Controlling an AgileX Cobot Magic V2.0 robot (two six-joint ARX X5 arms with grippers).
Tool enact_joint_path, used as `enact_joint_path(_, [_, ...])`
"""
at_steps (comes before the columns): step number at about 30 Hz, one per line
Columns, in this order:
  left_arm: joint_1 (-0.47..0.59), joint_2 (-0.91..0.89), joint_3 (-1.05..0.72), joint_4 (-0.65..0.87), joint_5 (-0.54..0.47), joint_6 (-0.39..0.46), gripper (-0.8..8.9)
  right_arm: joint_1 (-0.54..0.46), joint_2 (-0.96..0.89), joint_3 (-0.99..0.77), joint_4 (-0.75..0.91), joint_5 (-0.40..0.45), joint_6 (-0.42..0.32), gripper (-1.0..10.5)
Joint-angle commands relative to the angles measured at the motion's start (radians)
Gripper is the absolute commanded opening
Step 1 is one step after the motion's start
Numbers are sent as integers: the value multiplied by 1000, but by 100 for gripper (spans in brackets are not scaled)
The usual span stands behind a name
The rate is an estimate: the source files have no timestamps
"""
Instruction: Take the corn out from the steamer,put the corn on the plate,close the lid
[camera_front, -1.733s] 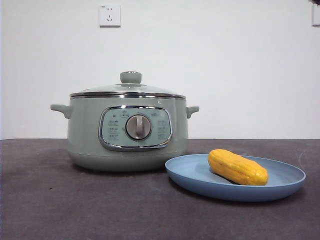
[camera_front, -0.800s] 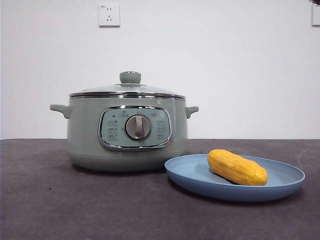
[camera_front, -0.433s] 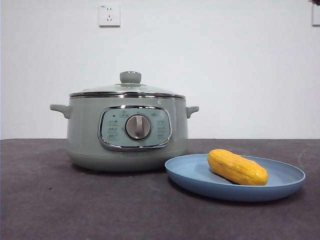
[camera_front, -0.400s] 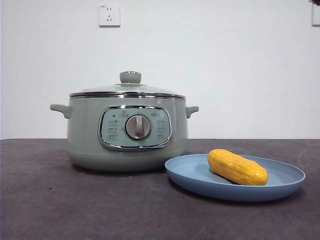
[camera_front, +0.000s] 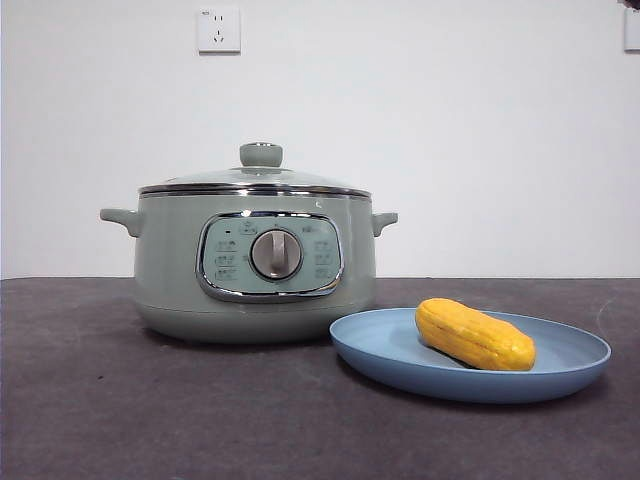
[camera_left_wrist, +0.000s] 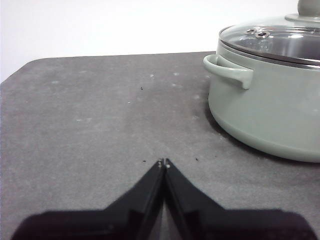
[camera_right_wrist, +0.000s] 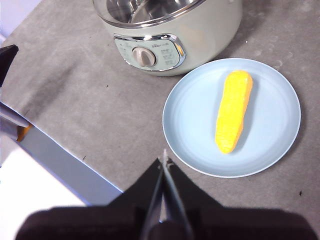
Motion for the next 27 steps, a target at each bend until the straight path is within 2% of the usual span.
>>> enact_joint_path(1, [3, -2, -14, 4, 0, -7, -4, 1, -1, -2, 3, 3, -4, 0])
enact_joint_path(4, [3, -2, -14, 4, 0, -6, -4, 1, -1, -2, 3, 3, -5, 0])
enact_joint_path(8, [3, -2, -14, 4, 0, -6, -4, -14, -14, -2, 32, 28, -69, 0])
enact_joint_path(10, [3, -2, -14, 4, 0, -6, -4, -45, -36, -4, 77, 79, -72, 0])
enact_joint_path(14, [3, -2, -14, 4, 0, -6, -4, -150, -124, -54, 220, 74, -64, 1])
enact_joint_path(17, [3, -2, -14, 4, 0, -6, -4, -229, -209, -134, 312, 82, -69, 1])
enact_joint_path(21, [3, -2, -14, 4, 0, -6, -4, -320, -342, -322, 526, 82, -65, 1])
enact_joint_path(25, [3, -2, -14, 4, 0, -6, -4, -362, -464, -514, 704, 85, -58, 1])
enact_joint_path(27, [3, -2, -14, 4, 0, -7, -4, -368, -510, -590, 755, 113, -58, 0])
